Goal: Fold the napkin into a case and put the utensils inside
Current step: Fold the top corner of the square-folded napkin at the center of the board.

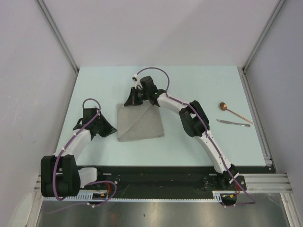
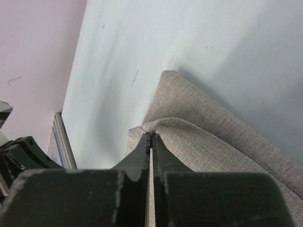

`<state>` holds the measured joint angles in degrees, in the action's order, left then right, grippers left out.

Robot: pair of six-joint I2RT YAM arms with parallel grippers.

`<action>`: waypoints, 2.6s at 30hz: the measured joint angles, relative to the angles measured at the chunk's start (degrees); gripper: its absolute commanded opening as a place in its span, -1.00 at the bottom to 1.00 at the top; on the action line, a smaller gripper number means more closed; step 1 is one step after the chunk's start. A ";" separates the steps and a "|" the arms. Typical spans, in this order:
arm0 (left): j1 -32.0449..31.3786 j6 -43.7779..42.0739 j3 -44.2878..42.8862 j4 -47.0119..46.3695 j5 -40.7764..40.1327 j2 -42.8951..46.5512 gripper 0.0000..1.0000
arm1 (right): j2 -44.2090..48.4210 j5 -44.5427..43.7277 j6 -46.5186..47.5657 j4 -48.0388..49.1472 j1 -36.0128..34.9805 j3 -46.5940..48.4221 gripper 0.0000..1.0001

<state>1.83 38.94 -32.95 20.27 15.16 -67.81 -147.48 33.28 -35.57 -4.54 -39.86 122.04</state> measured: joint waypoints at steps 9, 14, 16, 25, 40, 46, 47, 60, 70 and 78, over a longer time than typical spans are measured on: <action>0.20 -0.31 0.28 -0.48 0.98 -2.36 -0.84 | -1.38 0.68 0.09 -0.90 0.00 4.13 -1.00; 0.24 -0.35 0.39 -0.17 1.20 -1.86 -0.85 | -1.22 1.29 0.26 -0.11 0.13 2.40 -1.00; 0.24 -0.35 0.39 0.39 0.76 -0.50 -0.90 | -0.90 1.49 0.26 0.39 0.22 0.13 -1.00; 0.35 0.07 0.39 1.11 -0.63 0.70 -1.00 | 0.20 1.70 0.26 0.61 0.24 -6.40 -1.00; 0.35 0.02 5.11 -1.90 4.31 0.72 -1.00 | 1.77 1.68 -0.72 2.36 0.22 -4.85 -1.00; 0.35 0.00 6.25 -2.21 4.61 0.74 -1.00 | 0.55 1.73 -1.86 3.21 -0.17 0.33 -1.00; 0.35 0.00 6.58 -2.29 4.63 0.74 -1.00 | 0.07 1.75 -2.19 3.61 -0.20 1.40 -1.00; 0.37 -0.20 7.67 -3.08 4.61 0.76 -1.00 | -6.69 2.38 -4.70 4.44 -0.33 7.28 -1.00; 0.39 -0.35 7.67 -3.43 4.59 0.74 -1.00 | -9.73 2.84 -5.20 4.50 -0.37 12.33 -0.73; 0.39 -0.35 7.65 -3.08 4.57 0.74 -0.95 | -10.45 3.04 -5.70 4.50 -0.04 14.23 -0.31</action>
<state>2.22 38.59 -25.30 17.19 19.73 -67.07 -157.93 36.32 -41.28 -0.03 -39.90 136.27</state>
